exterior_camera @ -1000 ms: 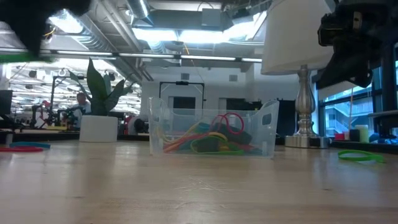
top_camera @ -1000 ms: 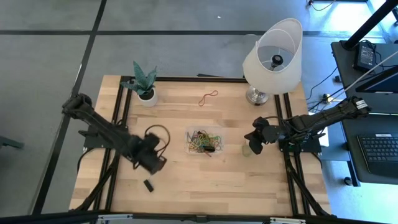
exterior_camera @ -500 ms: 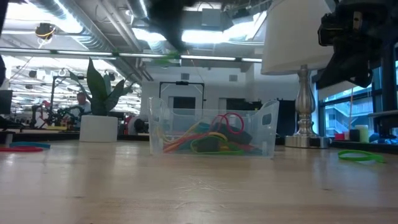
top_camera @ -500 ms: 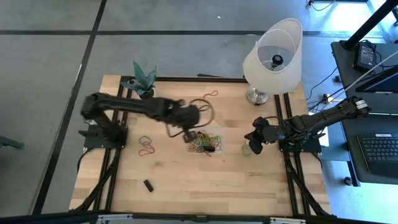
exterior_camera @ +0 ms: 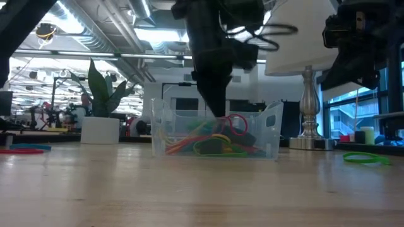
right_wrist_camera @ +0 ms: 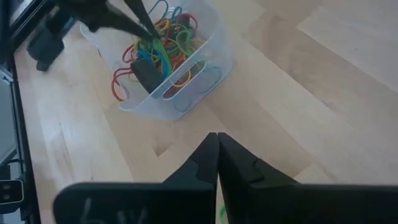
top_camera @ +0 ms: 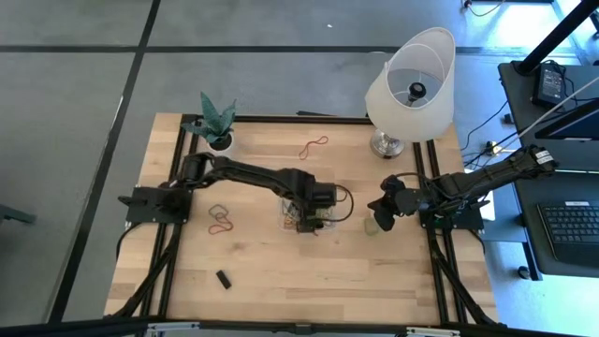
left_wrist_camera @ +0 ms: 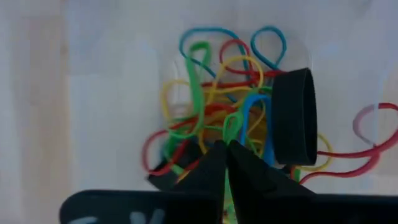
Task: Pick and place rubber bands into bin
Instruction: Put the green rubber band into the transparent bin, then put the red rubber band into the transparent bin
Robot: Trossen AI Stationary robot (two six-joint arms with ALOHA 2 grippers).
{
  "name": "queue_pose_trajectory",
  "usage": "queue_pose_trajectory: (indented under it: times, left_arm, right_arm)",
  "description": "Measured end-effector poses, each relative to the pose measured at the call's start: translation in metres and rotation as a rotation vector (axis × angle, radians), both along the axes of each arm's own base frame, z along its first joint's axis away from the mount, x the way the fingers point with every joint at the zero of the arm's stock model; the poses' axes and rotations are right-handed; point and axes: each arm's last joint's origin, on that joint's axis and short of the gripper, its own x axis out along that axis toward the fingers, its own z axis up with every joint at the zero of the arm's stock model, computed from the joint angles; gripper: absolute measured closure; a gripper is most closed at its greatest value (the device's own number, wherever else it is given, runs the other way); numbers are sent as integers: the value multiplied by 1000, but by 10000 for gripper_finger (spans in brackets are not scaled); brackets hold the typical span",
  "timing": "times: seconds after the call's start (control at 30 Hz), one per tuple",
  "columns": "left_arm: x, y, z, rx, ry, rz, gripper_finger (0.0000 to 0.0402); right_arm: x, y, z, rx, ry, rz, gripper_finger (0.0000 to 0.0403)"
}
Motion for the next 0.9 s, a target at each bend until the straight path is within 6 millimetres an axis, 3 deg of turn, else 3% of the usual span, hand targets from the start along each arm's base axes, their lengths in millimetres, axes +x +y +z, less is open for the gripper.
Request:
queue_pose_trajectory:
  times: [0.2, 0.63, 0.73, 0.9]
  left_arm:
    - [1, -4, -5, -42, 11, 56, 358]
    - [-8, -1, 24, -38, -47, 98, 277]
    - [-11, 0, 27, -41, -34, 100, 268]
    - [-32, 1, 55, 2, 4, 80, 278]
  right_arm:
    - [0, 0, 0, -1, 0, 1, 389]
    - [0, 0, 0, -21, 4, 20, 389]
    - [0, 0, 0, -22, 4, 22, 389]
    - [0, 0, 0, -20, 2, 24, 389]
